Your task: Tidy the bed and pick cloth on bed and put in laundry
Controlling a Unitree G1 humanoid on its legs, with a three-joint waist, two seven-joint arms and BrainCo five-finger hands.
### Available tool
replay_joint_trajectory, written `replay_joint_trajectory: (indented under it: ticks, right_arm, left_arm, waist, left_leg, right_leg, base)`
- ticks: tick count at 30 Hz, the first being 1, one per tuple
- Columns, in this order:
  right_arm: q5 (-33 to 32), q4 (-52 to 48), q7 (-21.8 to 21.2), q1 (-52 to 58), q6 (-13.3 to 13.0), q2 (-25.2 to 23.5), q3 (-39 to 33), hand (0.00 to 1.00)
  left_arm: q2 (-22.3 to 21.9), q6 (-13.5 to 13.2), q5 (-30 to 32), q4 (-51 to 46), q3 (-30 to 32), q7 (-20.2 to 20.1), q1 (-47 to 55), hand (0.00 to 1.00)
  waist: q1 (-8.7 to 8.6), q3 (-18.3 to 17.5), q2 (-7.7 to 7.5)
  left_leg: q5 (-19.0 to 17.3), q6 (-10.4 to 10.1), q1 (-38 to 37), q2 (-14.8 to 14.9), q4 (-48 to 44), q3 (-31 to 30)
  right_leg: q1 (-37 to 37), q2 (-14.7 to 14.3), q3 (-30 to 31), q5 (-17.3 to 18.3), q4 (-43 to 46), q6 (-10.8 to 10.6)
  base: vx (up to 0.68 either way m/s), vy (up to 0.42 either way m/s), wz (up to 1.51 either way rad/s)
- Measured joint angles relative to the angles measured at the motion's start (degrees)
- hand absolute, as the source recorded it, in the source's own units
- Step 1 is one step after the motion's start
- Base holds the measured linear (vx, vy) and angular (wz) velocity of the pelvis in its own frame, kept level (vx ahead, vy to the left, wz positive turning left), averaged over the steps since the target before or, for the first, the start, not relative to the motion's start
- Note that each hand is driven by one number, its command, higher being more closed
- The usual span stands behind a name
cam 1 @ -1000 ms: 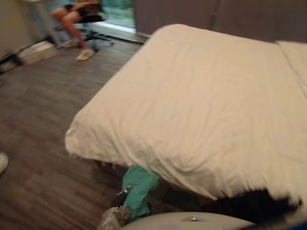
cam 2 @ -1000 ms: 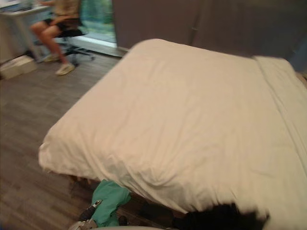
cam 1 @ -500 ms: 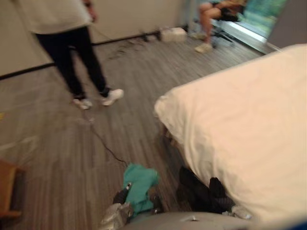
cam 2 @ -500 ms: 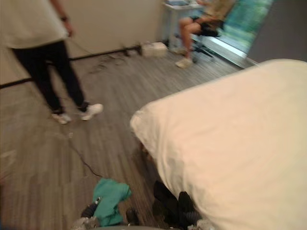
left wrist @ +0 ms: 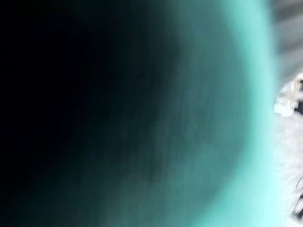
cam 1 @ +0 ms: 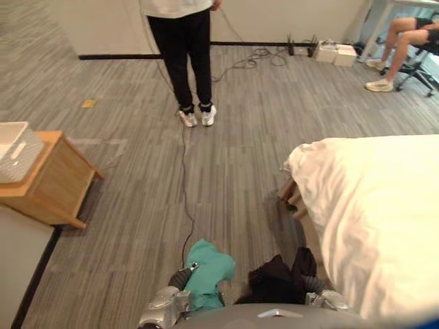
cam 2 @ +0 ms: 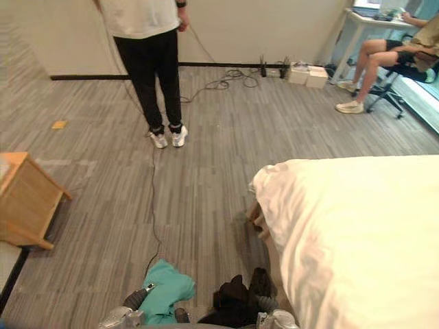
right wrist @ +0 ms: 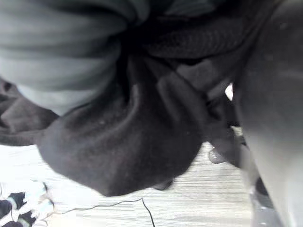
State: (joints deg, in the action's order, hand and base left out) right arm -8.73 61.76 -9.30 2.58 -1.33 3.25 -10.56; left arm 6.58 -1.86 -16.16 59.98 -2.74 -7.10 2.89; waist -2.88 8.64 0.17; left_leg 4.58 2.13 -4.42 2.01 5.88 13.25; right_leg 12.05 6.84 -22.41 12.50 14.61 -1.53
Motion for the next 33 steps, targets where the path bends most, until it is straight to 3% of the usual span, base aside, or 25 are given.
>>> replay_joint_trajectory:
  ticks: [2,3,4,5,7,8,13,15,16,21,27,30,33]
  right_arm:
    - [-1.82,0.32,0.60,0.29,-0.44,-0.05,0.05,1.00]
    - [-2.23,0.48,0.84,0.27,-0.84,-0.40,0.19,1.00]
    - [-3.55,0.45,1.13,0.00,-1.02,-0.88,-0.46,1.00]
    - [-3.56,0.37,1.21,0.12,-0.95,-0.75,-0.50,1.00]
    - [-4.22,-1.24,1.71,0.48,-0.69,0.12,-0.17,1.00]
    - [-4.23,-1.59,1.75,0.63,-0.60,0.13,-0.07,1.00]
    - [-4.05,-1.99,1.74,1.82,0.68,-1.51,-0.03,1.00]
    - [-4.01,-1.86,1.75,1.90,0.86,-2.11,-0.07,1.00]
    - [-3.44,-3.33,0.94,4.06,-0.32,-2.95,-0.41,1.00]
    - [-3.43,-2.29,0.92,3.70,-0.31,-3.32,-0.33,1.00]
    - [-3.86,-2.25,0.39,3.48,1.13,-3.03,-0.31,1.00]
    - [-5.21,-2.31,-0.08,3.38,2.38,-2.73,-0.36,1.00]
    - [-6.02,-2.47,-0.75,2.42,4.19,-1.38,-1.59,1.00]
  left_arm:
    - [0.27,-0.13,0.05,0.07,-0.16,0.03,0.00,1.00]
    - [0.68,-0.58,0.04,0.06,-0.07,0.04,-0.04,1.00]
    - [0.26,-1.16,0.03,1.17,0.54,0.47,-0.27,1.00]
    - [-0.23,-1.24,0.00,1.70,0.68,0.75,-0.12,1.00]
    - [-2.45,-1.80,-0.35,1.94,3.07,1.04,0.61,1.00]
    - [-2.63,-2.20,-0.54,1.87,3.35,1.04,0.92,1.00]
    - [-1.01,-2.61,-0.50,0.99,3.48,0.74,1.65,1.00]
    - [-0.70,-2.67,-0.41,0.99,4.08,0.71,1.66,1.00]
    - [-2.00,-2.86,-0.16,-0.23,7.14,0.76,3.65,1.00]
    - [-1.49,-2.88,-0.16,-0.23,7.14,0.77,3.58,1.00]
    - [-1.56,-0.67,0.11,-0.19,7.61,1.30,3.30,1.00]
    - [-1.86,1.20,2.25,-0.19,8.42,2.76,2.84,1.00]
    - [-2.77,2.99,3.47,-0.24,8.42,4.06,2.41,1.00]
  waist:
    - [0.06,0.10,-0.54]
    - [0.09,0.53,-1.70]
    - [0.12,0.61,-2.04]
    - [0.04,0.29,-1.61]
    - [0.27,0.25,1.16]
    - [0.26,0.20,1.32]
    - [1.99,-0.88,-1.54]
    - [2.30,-1.22,-2.18]
    - [2.50,-3.47,-2.35]
    - [2.70,-3.65,-2.90]
    - [2.46,-3.56,-2.58]
    - [2.31,-3.53,-2.47]
    - [2.32,-2.56,-1.18]
  left_leg:
    - [0.37,-0.51,-0.17,-0.60,0.08,-2.21]
    - [0.53,-0.71,-0.52,-2.41,0.14,-2.84]
    - [0.57,-0.50,-1.56,-3.36,0.15,-3.40]
    - [0.21,-1.03,-1.52,-3.12,0.16,-2.54]
    - [0.43,-0.75,-1.31,-2.09,0.14,0.43]
    - [0.47,-0.80,-1.21,-1.90,0.14,0.79]
    - [0.63,-0.84,-1.59,-1.45,0.16,2.05]
    - [0.59,-0.82,-1.69,-1.65,0.15,2.30]
    - [-2.00,-0.07,-3.23,-3.83,0.21,6.69]
    - [-2.19,-0.27,-3.60,-3.60,0.21,6.70]
    - [-3.20,-1.65,-3.61,-2.06,0.23,6.76]
    - [-3.66,-1.34,-3.43,-1.94,0.22,6.67]
    - [-3.81,-1.21,-2.51,-1.23,0.21,6.27]
  right_leg:
    - [-1.40,-3.15,7.92,-0.16,-4.20,0.42]
    - [-1.99,-2.79,10.54,-2.39,-6.98,0.62]
    - [-2.20,-1.68,9.81,-1.63,-6.56,0.28]
    - [-2.37,-1.51,9.53,-1.64,-6.66,0.11]
    - [-2.56,-1.97,9.52,-1.25,-7.33,-0.74]
    - [-2.49,-2.13,9.52,-1.31,-7.63,-0.84]
    - [-1.16,-2.64,9.85,-2.20,-9.49,-0.58]
    - [-0.64,-2.47,9.93,-2.23,-9.49,-0.62]
    - [0.42,0.11,7.30,-1.73,-9.34,-1.97]
    - [0.50,0.02,7.33,-1.94,-8.06,-1.84]
    - [0.29,-1.15,7.55,-3.02,-8.01,-1.12]
    - [-0.10,-1.24,7.55,-3.01,-7.64,-1.11]
    - [-5.63,-0.72,7.71,-2.91,1.52,-1.17]
  base:
    - [-0.27,0.006,0.81]
    - [-0.23,-0.100,0.46]
    - [-0.16,-0.113,0.33]
    - [-0.04,-0.127,0.06]
    - [-0.01,-0.070,-0.12]
    - [0.02,-0.056,0.00]
    - [0.09,-0.025,-0.04]
    - [0.09,0.016,-0.02]
    - [0.08,0.025,0.03]
    - [0.07,0.008,0.06]
    - [-0.03,-0.036,-0.08]
    - [-0.04,-0.024,-0.06]
    - [-0.08,0.032,-0.06]
